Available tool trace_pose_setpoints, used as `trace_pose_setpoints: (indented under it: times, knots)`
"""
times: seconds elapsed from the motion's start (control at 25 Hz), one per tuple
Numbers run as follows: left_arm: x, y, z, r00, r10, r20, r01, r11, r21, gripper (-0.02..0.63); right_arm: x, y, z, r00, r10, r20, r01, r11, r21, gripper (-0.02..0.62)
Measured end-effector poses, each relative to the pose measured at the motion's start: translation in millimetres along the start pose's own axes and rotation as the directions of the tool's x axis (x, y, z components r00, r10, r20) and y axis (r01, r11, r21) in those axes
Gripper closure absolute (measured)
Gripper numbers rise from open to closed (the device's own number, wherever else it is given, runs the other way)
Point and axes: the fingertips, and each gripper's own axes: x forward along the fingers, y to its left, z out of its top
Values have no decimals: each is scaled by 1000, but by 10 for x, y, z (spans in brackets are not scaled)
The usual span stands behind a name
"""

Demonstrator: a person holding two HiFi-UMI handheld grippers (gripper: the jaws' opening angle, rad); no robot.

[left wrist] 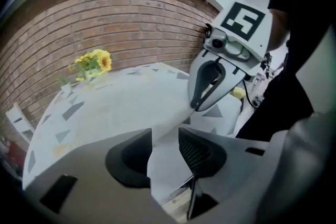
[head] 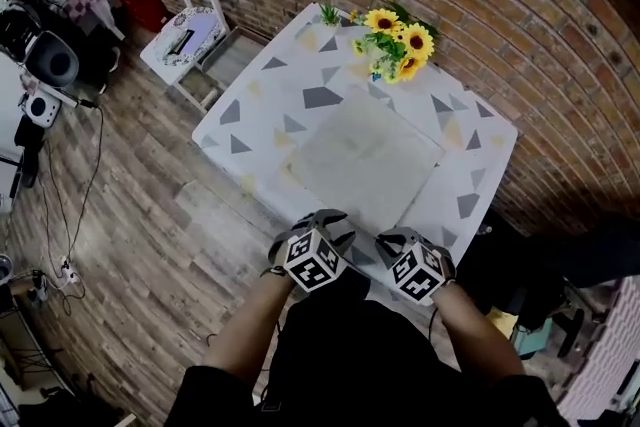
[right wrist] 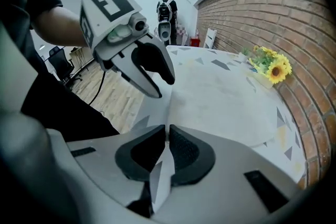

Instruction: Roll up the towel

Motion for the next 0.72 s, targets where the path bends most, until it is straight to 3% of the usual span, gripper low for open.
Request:
trace_pose_setpoints:
  times: [0.4,0.56,0.72]
  knots:
    - [253,-436,63,998,-35,-49,43,986,159,446,-68,142,48,995,78,62,-81,996,40,552]
    - [322,-485,83,998,-49,-50,56,987,150,521,-33,115,2,995,93,35,-94,995,20,551]
    - [388,-494,24,996,-64,-55,71,989,127,534,67,117,-50,993,115,1,-115,993,1,551]
